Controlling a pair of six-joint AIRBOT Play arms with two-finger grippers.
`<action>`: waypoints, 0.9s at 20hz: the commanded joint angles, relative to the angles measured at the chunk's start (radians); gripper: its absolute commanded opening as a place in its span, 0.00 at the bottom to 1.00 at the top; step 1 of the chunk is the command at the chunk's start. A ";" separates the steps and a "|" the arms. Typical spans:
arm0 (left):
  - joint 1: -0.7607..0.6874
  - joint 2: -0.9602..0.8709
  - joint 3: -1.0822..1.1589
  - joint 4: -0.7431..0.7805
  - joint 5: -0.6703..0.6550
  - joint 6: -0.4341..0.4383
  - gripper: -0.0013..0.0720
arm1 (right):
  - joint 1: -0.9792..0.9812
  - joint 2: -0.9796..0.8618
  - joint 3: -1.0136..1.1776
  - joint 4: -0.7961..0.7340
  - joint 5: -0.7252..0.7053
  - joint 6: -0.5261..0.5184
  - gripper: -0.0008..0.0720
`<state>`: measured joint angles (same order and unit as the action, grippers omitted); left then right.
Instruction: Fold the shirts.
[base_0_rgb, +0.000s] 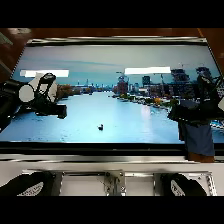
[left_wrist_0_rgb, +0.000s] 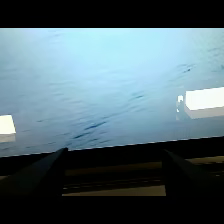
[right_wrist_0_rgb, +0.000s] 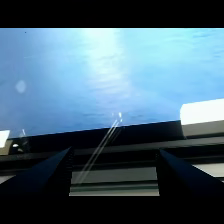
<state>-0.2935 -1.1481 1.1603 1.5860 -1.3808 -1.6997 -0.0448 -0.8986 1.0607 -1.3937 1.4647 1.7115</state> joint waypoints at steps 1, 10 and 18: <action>0.000 0.001 0.000 0.000 0.000 0.000 0.97 | 0.001 0.001 0.000 0.000 0.000 0.000 0.87; 0.000 0.001 0.000 0.000 0.000 0.000 0.97 | 0.001 0.001 0.000 0.000 0.000 0.000 0.87; 0.000 0.001 0.000 0.000 0.000 0.000 0.97 | 0.001 0.000 0.000 -0.001 -0.130 0.001 0.87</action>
<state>-0.2935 -1.1481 1.1603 1.5860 -1.3804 -1.6997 -0.0448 -0.8986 1.0607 -1.3937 1.4029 1.7115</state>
